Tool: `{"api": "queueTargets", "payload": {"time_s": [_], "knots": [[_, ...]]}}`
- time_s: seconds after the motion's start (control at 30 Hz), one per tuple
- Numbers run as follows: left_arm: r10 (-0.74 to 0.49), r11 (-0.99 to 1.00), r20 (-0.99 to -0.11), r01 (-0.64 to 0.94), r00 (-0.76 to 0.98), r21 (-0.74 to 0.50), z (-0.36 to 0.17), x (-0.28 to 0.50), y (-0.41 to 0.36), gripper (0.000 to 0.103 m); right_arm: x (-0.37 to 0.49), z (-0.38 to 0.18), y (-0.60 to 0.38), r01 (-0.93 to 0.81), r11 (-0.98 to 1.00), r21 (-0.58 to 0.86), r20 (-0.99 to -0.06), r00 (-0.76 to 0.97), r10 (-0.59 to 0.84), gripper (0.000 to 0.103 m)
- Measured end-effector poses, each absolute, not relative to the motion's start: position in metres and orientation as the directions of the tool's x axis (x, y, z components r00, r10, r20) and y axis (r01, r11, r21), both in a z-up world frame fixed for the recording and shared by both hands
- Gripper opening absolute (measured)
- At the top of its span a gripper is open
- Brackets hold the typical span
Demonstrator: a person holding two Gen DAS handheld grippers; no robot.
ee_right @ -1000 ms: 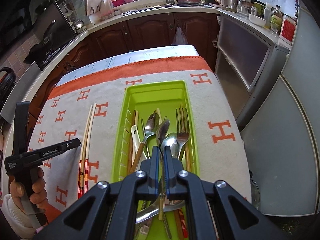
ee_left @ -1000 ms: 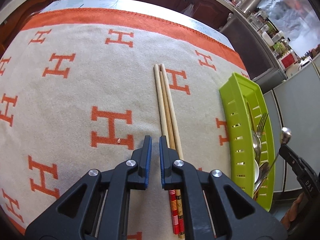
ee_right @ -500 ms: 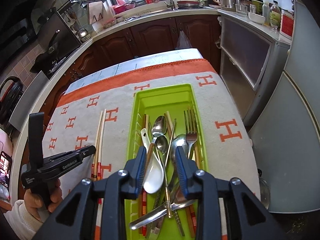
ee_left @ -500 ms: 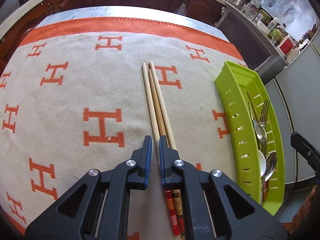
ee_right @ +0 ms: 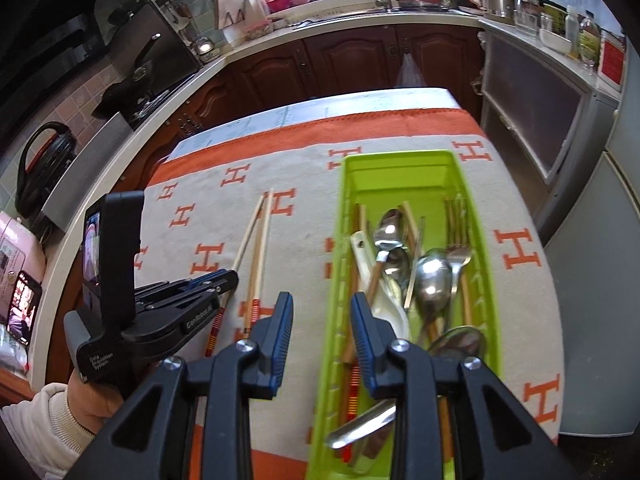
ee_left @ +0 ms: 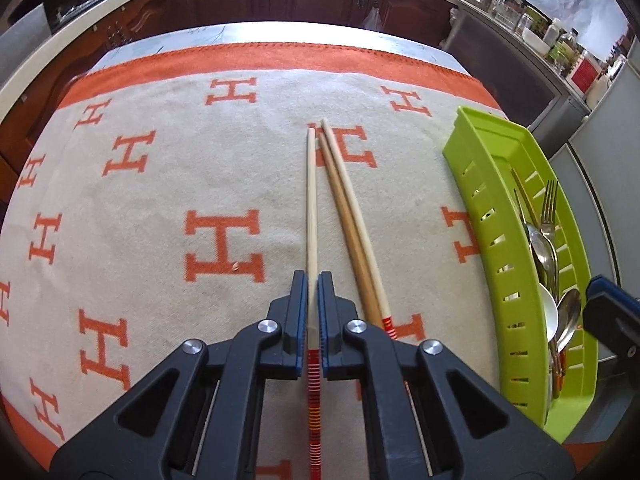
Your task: Organize utensils
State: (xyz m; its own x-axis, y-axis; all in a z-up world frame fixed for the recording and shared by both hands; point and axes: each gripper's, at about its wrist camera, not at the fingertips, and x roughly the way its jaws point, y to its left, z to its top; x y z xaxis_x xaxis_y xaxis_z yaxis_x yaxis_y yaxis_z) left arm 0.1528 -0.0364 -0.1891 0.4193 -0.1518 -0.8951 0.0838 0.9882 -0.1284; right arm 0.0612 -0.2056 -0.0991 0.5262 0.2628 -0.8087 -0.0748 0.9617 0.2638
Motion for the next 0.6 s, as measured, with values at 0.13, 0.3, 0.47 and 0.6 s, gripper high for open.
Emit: {"api": "queueTargets", "payload": {"time_s": [0.13, 0.3, 0.47, 0.6], "knots": [[-0.169, 0.985, -0.886, 0.060, 0.432, -0.159, -0.174, 0.139, -0.015, 0.003, 0.065, -0.103, -0.187, -0.117, 0.951, 0.285, -0.810, 0.501, 0.304, 0.029], [-0.174, 0.983, -0.876, 0.030, 0.449, -0.180, -0.149, 0.125, 0.011, 0.003, 0.075, -0.111, -0.164, -0.157, 0.939, 0.304, -0.819, 0.461, 0.342, 0.029], [-0.175, 0.979, -0.855, -0.004, 0.488, -0.203, -0.123, 0.112, 0.036, 0.003, 0.084, -0.127, -0.148, -0.157, 0.940, 0.304, -0.845, 0.411, 0.342, 0.023], [-0.177, 0.976, -0.848, -0.024, 0.500, -0.218, -0.113, 0.107, 0.049, 0.003, 0.089, -0.140, -0.138, -0.149, 0.944, 0.294, -0.864, 0.380, 0.330, 0.015]]}}
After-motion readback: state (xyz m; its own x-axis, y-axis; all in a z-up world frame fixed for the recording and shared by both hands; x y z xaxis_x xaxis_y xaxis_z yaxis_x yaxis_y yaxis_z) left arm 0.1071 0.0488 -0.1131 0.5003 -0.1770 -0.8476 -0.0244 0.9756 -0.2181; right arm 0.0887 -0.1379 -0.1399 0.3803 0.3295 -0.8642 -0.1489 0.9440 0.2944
